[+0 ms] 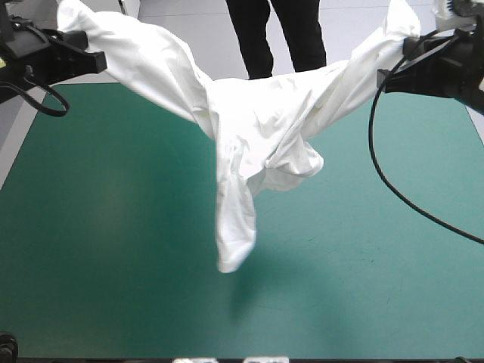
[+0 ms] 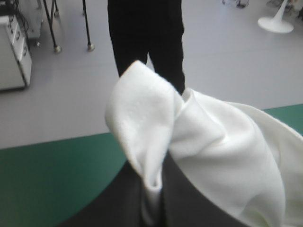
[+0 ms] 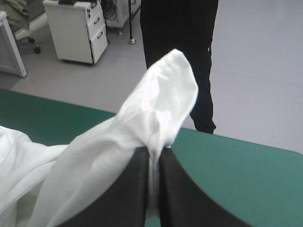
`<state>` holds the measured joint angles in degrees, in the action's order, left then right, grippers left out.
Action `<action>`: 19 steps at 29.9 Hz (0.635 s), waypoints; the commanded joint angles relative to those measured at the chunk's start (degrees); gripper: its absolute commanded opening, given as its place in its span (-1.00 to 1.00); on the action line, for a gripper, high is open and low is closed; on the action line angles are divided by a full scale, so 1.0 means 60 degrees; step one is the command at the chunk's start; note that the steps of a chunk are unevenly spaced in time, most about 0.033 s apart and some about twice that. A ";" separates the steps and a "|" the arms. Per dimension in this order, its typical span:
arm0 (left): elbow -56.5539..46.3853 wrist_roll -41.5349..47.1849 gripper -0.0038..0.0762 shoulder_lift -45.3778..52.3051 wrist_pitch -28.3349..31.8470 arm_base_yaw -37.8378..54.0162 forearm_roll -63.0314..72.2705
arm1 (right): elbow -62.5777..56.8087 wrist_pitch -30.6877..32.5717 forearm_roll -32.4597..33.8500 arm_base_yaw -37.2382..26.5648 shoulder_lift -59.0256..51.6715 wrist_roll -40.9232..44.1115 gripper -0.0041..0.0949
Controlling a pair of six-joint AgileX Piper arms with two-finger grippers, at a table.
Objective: Fold the cloth
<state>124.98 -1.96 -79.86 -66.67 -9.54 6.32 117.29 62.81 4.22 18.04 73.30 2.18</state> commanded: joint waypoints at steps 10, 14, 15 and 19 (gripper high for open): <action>0.3299 -0.0615 -0.93 0.0308 0.0275 -0.0004 0.1660 | 0.1782 -0.0314 -0.0947 -0.0029 -0.0456 -0.0547 -0.95; 0.3459 -0.0615 -0.93 0.0597 -0.0882 -0.0004 0.1660 | 0.1799 0.0675 -0.1011 -0.0029 -0.0731 -0.0547 -0.95; 0.3459 -0.0615 -0.93 0.0695 -0.1198 -0.0004 0.1660 | 0.1799 0.1002 -0.1011 -0.0029 -0.0801 -0.0547 -0.95; 0.3069 -0.0799 -0.93 0.1132 -0.1201 -0.0004 0.1565 | 0.1686 0.1454 -0.0874 -0.0029 -0.1032 -0.0309 -0.95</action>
<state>144.08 -6.19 -75.46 -71.93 -9.54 15.63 126.76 71.67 -1.94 18.04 68.68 -0.43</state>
